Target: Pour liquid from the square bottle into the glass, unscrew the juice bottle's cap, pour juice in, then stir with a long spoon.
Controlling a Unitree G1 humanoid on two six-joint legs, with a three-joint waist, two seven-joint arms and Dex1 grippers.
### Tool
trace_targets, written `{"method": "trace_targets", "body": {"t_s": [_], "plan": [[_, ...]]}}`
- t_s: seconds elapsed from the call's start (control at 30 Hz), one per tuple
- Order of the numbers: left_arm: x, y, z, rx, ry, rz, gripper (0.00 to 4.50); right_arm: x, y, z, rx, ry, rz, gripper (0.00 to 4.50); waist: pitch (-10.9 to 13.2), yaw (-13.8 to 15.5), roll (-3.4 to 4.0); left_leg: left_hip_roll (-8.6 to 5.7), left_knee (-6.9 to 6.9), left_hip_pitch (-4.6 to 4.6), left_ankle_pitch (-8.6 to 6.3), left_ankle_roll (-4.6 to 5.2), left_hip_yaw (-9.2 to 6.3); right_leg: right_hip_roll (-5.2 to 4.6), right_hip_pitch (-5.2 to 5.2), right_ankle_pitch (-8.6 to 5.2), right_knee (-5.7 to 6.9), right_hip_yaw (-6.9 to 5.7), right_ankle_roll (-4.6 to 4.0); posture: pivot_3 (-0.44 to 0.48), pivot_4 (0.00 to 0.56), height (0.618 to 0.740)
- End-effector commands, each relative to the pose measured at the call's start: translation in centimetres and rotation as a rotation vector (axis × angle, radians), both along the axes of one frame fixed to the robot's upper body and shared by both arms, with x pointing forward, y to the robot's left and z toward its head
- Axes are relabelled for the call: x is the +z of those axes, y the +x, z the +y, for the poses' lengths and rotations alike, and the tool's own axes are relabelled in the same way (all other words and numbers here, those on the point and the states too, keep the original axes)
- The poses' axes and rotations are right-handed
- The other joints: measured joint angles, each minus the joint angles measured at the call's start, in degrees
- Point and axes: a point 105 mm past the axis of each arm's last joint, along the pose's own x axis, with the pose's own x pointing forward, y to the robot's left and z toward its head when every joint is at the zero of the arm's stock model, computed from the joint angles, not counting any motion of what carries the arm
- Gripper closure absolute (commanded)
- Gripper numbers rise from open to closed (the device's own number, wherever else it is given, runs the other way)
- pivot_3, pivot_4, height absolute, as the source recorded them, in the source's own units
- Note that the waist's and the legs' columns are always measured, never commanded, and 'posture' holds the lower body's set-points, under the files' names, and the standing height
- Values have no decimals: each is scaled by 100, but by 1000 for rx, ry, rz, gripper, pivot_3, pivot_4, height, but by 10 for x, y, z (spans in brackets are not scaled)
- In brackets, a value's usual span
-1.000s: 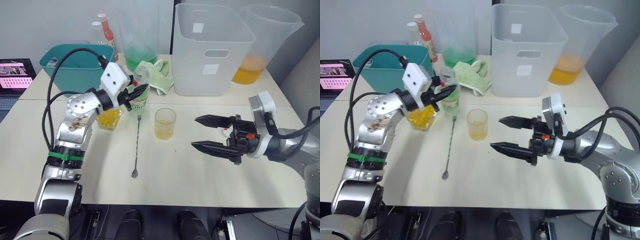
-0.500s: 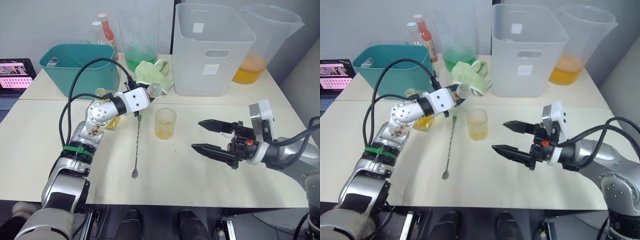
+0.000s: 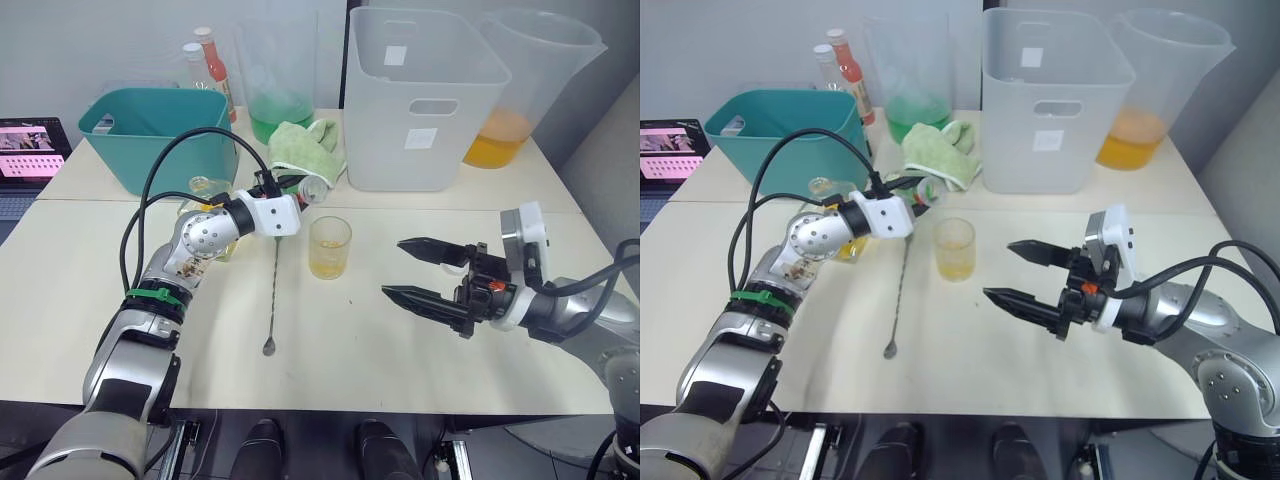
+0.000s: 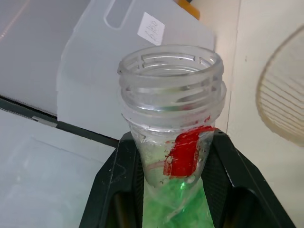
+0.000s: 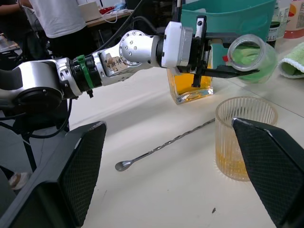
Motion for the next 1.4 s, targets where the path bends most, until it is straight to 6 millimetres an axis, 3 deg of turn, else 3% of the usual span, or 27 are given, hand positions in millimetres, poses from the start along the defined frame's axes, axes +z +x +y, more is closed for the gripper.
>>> {"method": "trace_targets", "body": {"t_s": [0.03, 0.43, 1.4], "plan": [[26, -4, -6, -30, 17, -135, 3261, 6, -3, 3, 0, 9, -52, 28, 0, 6, 0, 0, 0, 0, 0, 0, 0, 0, 0, 0, 0, -1, 0, 0, 150, 740], [23, -4, -10, -2, 127, -303, 3261, 6, -1, 6, -8, 7, -51, 28, 0, 12, 0, -1, 2, 0, 0, 0, 0, 0, 1, 1, 2, 0, 1, 0, 150, 740], [19, -1, -14, 34, 242, -501, 3261, 5, 6, 9, -46, 6, -65, 28, 0, 12, 0, -3, 5, 2, 0, 0, 0, -1, -1, 1, 19, 0, 2, 0, 150, 740]]}}
